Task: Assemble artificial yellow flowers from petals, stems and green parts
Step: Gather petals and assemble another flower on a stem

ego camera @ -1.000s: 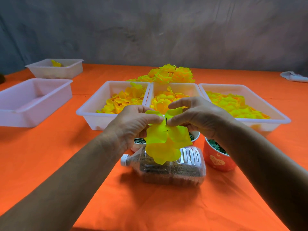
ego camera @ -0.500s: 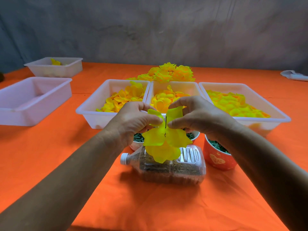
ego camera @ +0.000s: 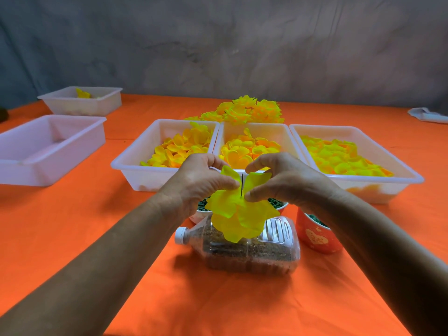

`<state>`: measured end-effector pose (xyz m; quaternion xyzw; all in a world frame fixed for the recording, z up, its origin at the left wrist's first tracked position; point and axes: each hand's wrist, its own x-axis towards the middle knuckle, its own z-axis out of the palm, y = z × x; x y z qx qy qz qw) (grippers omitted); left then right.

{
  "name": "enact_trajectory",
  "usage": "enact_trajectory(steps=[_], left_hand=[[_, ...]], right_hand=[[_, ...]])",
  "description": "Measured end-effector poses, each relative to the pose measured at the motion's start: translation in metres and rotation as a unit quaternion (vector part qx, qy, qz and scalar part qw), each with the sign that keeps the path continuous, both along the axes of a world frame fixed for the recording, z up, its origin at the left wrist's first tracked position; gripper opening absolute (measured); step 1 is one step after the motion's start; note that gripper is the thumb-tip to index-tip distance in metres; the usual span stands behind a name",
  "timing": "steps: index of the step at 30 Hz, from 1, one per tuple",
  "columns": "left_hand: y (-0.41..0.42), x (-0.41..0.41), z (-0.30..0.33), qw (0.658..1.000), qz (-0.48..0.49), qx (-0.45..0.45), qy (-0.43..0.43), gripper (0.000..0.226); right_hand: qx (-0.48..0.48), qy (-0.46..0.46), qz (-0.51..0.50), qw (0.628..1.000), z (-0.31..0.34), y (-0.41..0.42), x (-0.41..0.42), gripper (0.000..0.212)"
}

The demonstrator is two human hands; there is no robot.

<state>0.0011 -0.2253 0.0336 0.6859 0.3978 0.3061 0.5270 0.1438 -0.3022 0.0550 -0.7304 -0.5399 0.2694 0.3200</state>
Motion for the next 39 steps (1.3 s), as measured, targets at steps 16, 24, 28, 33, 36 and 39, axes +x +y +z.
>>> enact_trajectory(steps=[16,24,28,33,36,39], left_hand=[[0.0,0.0,-0.011,0.999,-0.044,0.008,0.005,0.028],[-0.003,0.003,-0.018,0.99,-0.009,0.126,0.058,0.034],[-0.002,0.002,-0.018,0.986,-0.004,0.149,0.07,0.036],[-0.003,-0.003,-0.018,0.992,0.0,0.117,0.04,0.032],[-0.005,-0.004,-0.019,0.999,-0.008,0.019,-0.025,0.028],[-0.005,-0.003,-0.021,0.999,-0.016,-0.014,-0.039,0.024]], right_hand=[[-0.016,0.018,0.013,1.0,-0.006,0.003,0.003,0.05],[-0.035,-0.01,0.013,0.999,-0.013,0.004,0.002,0.05],[-0.028,-0.013,0.011,0.999,-0.013,0.004,0.001,0.053],[-0.023,0.087,0.018,0.996,-0.011,-0.004,0.007,0.036],[-0.012,0.115,-0.003,0.993,-0.015,-0.002,0.011,0.03],[-0.015,0.104,-0.009,0.994,-0.023,0.002,0.009,0.03]])
